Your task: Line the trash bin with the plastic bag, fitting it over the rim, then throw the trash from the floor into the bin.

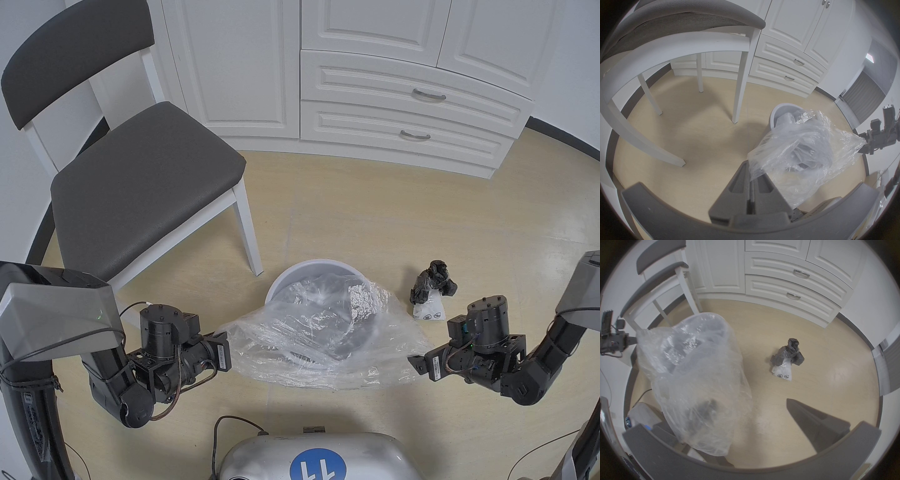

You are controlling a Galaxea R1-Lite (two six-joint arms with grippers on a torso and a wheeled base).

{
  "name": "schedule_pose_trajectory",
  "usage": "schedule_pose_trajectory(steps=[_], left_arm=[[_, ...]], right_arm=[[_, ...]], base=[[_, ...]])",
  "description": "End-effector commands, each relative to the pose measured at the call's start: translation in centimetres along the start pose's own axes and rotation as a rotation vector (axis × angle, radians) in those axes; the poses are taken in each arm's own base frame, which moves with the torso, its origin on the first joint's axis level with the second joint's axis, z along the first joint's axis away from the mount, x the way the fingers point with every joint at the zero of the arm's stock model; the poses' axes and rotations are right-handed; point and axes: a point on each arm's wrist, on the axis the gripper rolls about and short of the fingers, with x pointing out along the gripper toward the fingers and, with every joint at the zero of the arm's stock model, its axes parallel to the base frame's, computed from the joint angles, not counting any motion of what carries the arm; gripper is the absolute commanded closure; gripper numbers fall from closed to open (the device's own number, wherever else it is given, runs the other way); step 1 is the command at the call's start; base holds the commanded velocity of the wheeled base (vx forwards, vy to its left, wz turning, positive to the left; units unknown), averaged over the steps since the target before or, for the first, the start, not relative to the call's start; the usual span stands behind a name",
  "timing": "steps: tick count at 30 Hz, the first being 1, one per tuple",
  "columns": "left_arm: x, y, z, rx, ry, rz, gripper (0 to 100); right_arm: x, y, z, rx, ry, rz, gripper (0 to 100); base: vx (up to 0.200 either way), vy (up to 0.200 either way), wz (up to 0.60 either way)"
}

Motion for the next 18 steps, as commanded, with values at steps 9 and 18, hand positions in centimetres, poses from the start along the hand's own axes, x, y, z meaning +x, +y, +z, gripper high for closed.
schedule_pose_trajectory(steps=[9, 18], left_arm=[[0.3, 0.4, -0.2, -0.004, 0.006, 0.01, 100], [1.0, 1.3, -0.3, -0.013, 0.007, 0.032, 100]], right_arm=[[-5.4, -6.5, 0.6, 0.032, -0.127, 0.18, 0], [-5.6, -9.0, 0.1, 0.081, -0.154, 0.316, 0]], base=[[0.0, 0.0, 0.0], [0.0, 0.0, 0.0]])
